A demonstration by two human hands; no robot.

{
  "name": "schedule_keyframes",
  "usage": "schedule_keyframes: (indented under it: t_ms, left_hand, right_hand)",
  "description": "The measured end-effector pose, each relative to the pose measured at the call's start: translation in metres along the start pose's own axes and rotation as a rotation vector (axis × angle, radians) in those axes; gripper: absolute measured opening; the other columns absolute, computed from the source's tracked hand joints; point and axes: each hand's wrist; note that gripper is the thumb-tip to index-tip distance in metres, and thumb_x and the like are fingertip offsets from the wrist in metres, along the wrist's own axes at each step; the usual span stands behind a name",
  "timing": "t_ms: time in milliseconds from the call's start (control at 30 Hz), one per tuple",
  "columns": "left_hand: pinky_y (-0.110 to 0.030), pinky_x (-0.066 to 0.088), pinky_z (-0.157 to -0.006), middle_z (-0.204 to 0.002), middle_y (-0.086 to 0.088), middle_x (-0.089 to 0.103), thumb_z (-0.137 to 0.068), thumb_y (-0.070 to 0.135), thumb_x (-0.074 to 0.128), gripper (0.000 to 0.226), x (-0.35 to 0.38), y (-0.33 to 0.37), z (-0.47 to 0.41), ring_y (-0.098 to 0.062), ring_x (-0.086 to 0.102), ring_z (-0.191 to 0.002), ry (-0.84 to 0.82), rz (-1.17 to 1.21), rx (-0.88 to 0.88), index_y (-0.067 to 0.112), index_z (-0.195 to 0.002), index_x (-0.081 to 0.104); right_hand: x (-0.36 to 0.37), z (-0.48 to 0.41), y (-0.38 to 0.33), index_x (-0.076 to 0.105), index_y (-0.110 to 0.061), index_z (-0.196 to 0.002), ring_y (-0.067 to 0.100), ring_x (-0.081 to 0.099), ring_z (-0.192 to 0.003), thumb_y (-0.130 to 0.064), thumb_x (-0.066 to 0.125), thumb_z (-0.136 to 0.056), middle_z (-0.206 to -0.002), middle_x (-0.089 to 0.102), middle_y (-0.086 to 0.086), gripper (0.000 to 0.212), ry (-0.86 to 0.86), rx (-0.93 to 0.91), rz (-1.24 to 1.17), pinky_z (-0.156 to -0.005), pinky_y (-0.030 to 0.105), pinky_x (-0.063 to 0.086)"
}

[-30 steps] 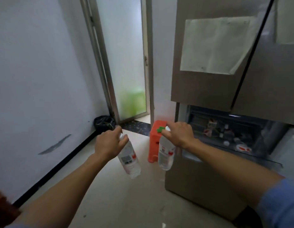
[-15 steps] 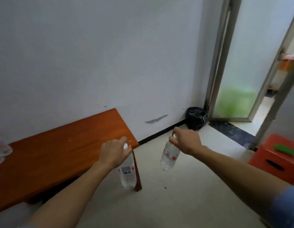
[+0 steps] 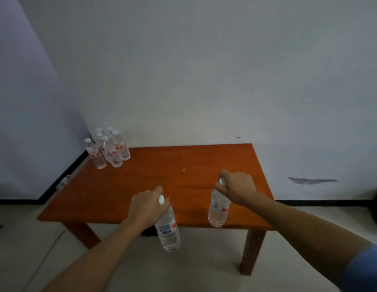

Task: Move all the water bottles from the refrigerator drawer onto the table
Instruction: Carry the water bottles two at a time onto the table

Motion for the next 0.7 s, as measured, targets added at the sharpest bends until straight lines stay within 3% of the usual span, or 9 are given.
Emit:
schedule_keyframes:
  t_ms: [100, 167, 300, 467, 700]
  left_hand:
    - [-0.019, 0.046, -0.054, -0.072, 0.010, 0.057, -0.093, 0.050, 0.048, 0.024, 0.001, -0.040, -0.025, -0.004, 0.056, -0.060, 0.039, 0.062, -0.153, 0.026, -0.092, 0.049]
    - [-0.026, 0.054, -0.060, -0.071, 0.009, 0.060, -0.091, 0.050, 0.050, 0.025, 0.001, -0.067, -0.036, -0.008, 0.059, -0.062, 0.082, 0.099, -0.267, 0.025, -0.092, 0.052]
    - [-0.018, 0.041, -0.054, -0.070, 0.008, 0.059, -0.092, 0.048, 0.052, 0.024, 0.005, -0.120, -0.051, -0.007, 0.057, -0.062, 0.106, 0.097, -0.401, 0.025, -0.087, 0.048]
    - [-0.013, 0.031, -0.049, -0.069, 0.010, 0.055, -0.092, 0.048, 0.051, 0.023, 0.018, -0.200, -0.079, -0.003, 0.054, -0.060, 0.053, 0.052, -0.455, 0.027, -0.084, 0.046]
    - [-0.017, 0.048, -0.061, -0.076, 0.010, 0.059, -0.092, 0.051, 0.050, 0.024, 0.036, -0.329, -0.142, -0.006, 0.058, -0.066, 0.013, 0.086, -0.388, 0.027, -0.093, 0.047]
  right_hand:
    - [0.011, -0.070, -0.026, 0.052, -0.021, -0.108, 0.011, 0.048, -0.058, -0.056, 0.038, -0.096, -0.074, 0.054, -0.005, 0.040, 0.003, -0.098, -0.004, -0.045, 0.022, 0.028]
    - [0.015, -0.110, -0.049, 0.052, -0.021, -0.107, 0.010, 0.050, -0.058, -0.057, 0.038, -0.096, -0.074, 0.056, -0.005, 0.040, -0.003, -0.150, -0.017, -0.046, 0.021, 0.032]
    - [0.036, -0.173, -0.099, 0.052, -0.021, -0.106, 0.009, 0.049, -0.057, -0.055, 0.038, -0.097, -0.072, 0.054, -0.006, 0.038, -0.036, -0.250, -0.035, -0.047, 0.021, 0.035]
    - [0.069, -0.238, -0.163, 0.050, -0.021, -0.103, 0.011, 0.051, -0.060, -0.056, 0.037, -0.096, -0.073, 0.054, -0.005, 0.038, -0.078, -0.325, -0.030, -0.049, 0.023, 0.037]
    - [0.110, -0.335, -0.256, 0.052, -0.021, -0.103, 0.013, 0.058, -0.065, -0.054, 0.039, -0.096, -0.074, 0.056, -0.005, 0.037, -0.095, -0.284, -0.027, -0.056, 0.027, 0.047]
Point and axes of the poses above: each hand's wrist, its own z-axis away from the middle knuckle, its own x-axis out of the palm, y = z × x
